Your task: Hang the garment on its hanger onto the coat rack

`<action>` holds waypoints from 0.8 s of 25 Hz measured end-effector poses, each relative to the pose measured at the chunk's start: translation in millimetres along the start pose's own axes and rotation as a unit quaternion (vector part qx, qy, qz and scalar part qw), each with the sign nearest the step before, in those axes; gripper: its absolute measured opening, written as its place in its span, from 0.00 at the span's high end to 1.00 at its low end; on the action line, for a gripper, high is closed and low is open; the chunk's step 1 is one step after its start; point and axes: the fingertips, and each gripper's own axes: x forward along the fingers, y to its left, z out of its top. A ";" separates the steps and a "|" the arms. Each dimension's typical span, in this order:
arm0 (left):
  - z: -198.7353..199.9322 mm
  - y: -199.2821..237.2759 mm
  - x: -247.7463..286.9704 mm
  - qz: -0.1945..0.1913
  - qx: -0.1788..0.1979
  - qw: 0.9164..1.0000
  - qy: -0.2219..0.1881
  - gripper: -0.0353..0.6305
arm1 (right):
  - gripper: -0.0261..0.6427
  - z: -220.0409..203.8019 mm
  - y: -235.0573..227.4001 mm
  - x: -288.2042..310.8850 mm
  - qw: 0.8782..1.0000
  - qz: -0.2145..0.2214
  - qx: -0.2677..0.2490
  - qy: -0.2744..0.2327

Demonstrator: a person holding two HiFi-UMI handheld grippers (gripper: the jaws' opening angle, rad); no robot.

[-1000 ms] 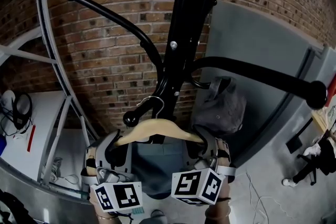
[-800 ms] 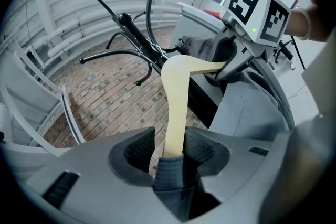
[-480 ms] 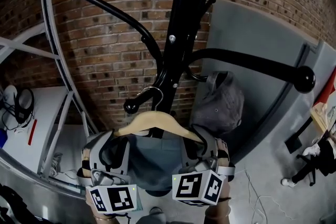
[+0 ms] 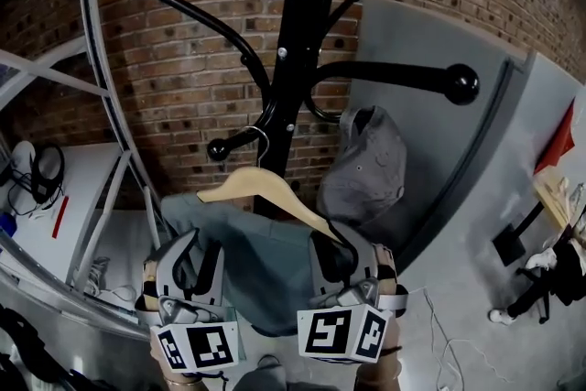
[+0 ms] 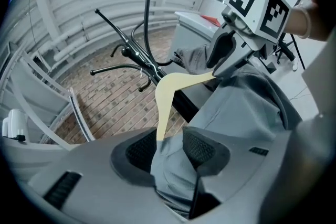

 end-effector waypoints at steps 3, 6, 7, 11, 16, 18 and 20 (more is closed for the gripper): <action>9.8 -5.0 -13.3 -0.007 -0.024 1.000 -0.010 0.71 | 0.78 -3.2 -0.5 -13.6 1.000 -0.001 0.003 0.005; 16.7 -10.5 -29.3 -0.015 -0.039 0.999 -0.013 0.72 | 0.81 -5.0 2.5 -28.6 1.000 0.004 0.016 0.004; 18.3 -11.9 -34.4 -0.016 -0.041 0.999 -0.013 0.72 | 0.84 -4.0 3.4 -34.0 1.000 0.002 0.019 0.000; 24.8 -20.5 -57.8 -0.024 -0.052 0.998 -0.010 0.72 | 0.89 0.3 7.8 -59.9 1.000 0.000 0.021 -0.016; 36.7 -28.1 -92.3 -0.009 -0.055 0.998 -0.010 0.85 | 0.91 -1.9 13.8 -93.5 0.999 0.008 0.030 -0.025; 38.3 -29.1 -106.2 -0.001 -0.060 0.998 -0.007 0.89 | 0.91 -2.6 18.5 -104.3 0.999 0.010 0.030 -0.026; 42.5 -28.6 -119.1 0.003 -0.062 0.998 -0.010 0.92 | 0.91 -2.8 24.4 -114.2 0.999 0.010 0.022 -0.024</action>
